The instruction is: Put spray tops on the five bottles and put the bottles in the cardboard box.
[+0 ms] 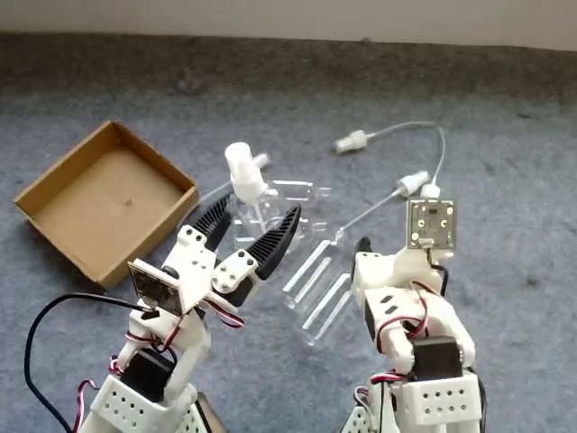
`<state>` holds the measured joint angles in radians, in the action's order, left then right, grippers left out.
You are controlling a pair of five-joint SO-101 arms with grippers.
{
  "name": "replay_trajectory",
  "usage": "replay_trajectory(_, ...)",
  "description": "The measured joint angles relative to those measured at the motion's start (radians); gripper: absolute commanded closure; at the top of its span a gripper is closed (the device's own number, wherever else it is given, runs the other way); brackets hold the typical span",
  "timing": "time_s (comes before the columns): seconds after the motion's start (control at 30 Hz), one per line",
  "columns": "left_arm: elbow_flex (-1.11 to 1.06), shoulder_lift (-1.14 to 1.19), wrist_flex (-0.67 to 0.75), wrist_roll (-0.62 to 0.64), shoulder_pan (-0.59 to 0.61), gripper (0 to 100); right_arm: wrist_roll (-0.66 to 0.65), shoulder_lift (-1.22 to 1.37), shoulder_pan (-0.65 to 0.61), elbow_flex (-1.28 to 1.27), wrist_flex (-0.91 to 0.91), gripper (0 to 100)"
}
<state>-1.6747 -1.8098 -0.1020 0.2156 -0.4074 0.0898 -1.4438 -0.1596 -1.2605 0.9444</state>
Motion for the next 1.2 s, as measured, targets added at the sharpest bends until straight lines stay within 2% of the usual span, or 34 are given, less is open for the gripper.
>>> replay_trajectory(0.07,0.0,0.0,0.0,0.0,0.002,88,0.0,0.0,0.0,-0.008,-0.046,99.4)
replay_trajectory(0.2,0.0,0.0,0.031,-0.002,0.0,88,0.0,0.0,-0.003,-0.018,-0.123,99.5)
replay_trajectory(0.37,0.0,0.0,0.092,-0.005,0.0,88,0.0,0.0,-0.123,-0.029,-0.184,99.5)
replay_trajectory(0.67,0.0,0.0,0.104,-0.005,0.097,88,0.0,0.0,-0.315,-0.103,-0.198,99.5)
replay_trajectory(0.8,0.0,0.0,0.104,-0.005,0.103,88,0.0,-0.012,-0.377,-0.103,-0.201,99.5)
replay_trajectory(1.03,0.0,0.0,0.104,-0.005,0.101,88,-0.006,-0.288,-0.491,-0.285,-0.27,99.5)
replay_trajectory(1.2,0.0,0.0,0.104,-0.005,0.101,88,-0.135,-0.365,-0.549,-0.41,-0.318,99.5)
